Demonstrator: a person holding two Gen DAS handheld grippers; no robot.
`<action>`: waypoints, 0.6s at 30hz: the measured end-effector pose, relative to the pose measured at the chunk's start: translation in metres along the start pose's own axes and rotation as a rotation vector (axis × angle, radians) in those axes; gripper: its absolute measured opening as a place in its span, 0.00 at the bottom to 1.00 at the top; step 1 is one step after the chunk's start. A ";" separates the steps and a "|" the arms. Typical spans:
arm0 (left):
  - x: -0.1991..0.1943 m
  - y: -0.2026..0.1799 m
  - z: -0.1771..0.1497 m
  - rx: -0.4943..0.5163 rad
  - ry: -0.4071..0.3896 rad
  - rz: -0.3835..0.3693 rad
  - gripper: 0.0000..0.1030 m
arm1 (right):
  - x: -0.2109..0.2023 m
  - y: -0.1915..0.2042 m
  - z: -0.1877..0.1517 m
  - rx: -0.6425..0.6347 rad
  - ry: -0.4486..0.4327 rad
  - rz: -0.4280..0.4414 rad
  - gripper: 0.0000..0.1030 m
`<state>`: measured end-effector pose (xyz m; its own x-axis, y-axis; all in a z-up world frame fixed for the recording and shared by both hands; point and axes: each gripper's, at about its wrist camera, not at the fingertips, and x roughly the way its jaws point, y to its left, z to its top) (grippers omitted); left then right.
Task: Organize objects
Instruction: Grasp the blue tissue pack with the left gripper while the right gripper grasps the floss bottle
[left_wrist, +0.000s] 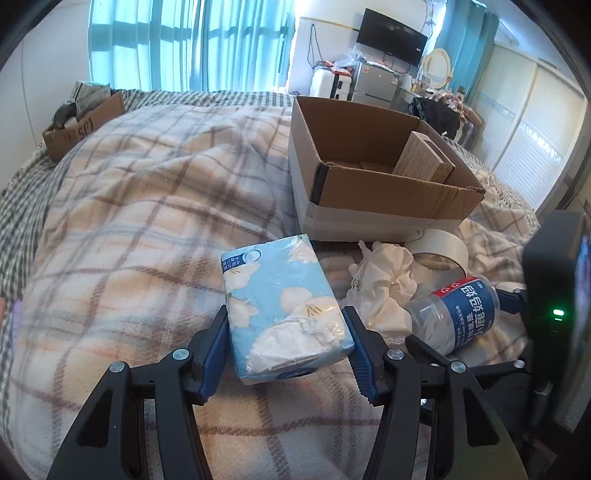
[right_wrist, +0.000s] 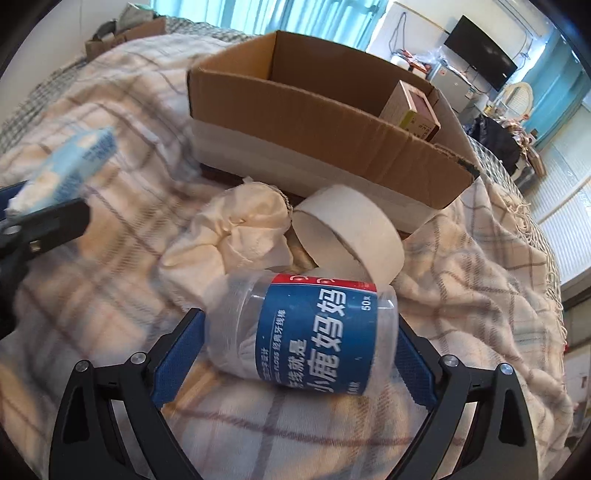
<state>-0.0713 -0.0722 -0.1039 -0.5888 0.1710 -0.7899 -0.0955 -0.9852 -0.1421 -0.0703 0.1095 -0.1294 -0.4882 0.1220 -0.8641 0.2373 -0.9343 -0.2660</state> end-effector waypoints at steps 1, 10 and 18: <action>0.001 0.000 0.000 -0.001 0.001 -0.003 0.58 | 0.003 0.000 0.000 0.002 0.007 -0.009 0.92; -0.005 -0.006 -0.006 0.015 -0.008 -0.027 0.58 | -0.007 -0.007 -0.004 0.020 -0.046 0.026 0.89; -0.037 -0.022 -0.002 0.048 -0.075 -0.035 0.58 | -0.076 -0.021 -0.007 0.001 -0.203 0.077 0.89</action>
<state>-0.0456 -0.0565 -0.0730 -0.6426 0.2064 -0.7379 -0.1545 -0.9782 -0.1390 -0.0323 0.1218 -0.0617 -0.6280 -0.0195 -0.7780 0.2792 -0.9388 -0.2018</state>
